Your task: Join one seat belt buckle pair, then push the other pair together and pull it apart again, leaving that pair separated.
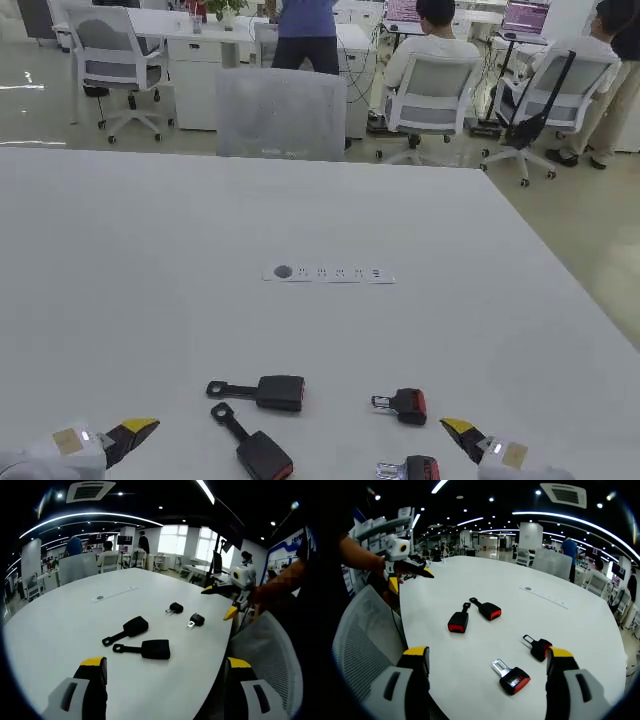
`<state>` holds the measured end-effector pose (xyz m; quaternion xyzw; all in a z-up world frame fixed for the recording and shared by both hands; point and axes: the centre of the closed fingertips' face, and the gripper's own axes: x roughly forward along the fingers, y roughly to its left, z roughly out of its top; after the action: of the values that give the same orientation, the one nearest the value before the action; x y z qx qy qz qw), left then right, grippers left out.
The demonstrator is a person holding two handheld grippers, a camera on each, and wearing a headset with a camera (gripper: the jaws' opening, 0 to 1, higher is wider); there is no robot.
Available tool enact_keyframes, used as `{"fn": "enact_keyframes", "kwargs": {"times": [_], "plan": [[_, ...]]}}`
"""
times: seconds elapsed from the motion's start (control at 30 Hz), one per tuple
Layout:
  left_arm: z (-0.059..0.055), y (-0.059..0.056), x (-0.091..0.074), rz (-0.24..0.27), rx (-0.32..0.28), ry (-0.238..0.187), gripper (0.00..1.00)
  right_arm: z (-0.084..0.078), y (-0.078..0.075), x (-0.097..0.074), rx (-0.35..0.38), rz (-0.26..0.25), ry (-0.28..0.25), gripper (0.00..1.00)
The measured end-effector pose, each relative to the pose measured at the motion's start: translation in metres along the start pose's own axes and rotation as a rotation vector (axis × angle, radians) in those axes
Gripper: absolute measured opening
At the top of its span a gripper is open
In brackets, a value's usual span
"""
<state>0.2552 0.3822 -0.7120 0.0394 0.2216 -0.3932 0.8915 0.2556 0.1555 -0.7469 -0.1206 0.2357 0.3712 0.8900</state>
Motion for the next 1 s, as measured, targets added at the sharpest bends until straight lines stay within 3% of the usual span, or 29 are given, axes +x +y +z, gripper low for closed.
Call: {"fn": "enact_keyframes", "kwargs": {"times": [0.07, 0.13, 0.23, 0.53, 0.8, 1.0], "plan": [[0.014, 0.008, 0.0, 0.062, -0.023, -0.085, 1.0, 0.004, -0.002, 0.0, 0.006, -0.011, -0.018, 0.99], [0.021, 0.014, -0.001, 0.104, -0.038, -0.127, 1.0, 0.006, -0.002, 0.0, 0.011, -0.016, -0.021, 0.99], [0.023, 0.016, 0.0, 0.135, -0.003, -0.119, 1.0, 0.01, -0.002, 0.001, 0.018, -0.022, -0.034, 1.0], [0.023, 0.021, 0.0, 0.175, -0.012, -0.129, 1.0, 0.013, -0.002, 0.004, 0.034, -0.027, -0.049, 0.99], [0.01, 0.024, -0.003, 0.179, -0.034, -0.086, 1.0, 0.011, -0.001, 0.004, 0.032, -0.021, -0.042, 0.99], [0.006, 0.032, -0.006, 0.221, -0.041, -0.077, 0.98, 0.01, -0.003, 0.004, 0.035, -0.027, -0.04, 0.99]]}}
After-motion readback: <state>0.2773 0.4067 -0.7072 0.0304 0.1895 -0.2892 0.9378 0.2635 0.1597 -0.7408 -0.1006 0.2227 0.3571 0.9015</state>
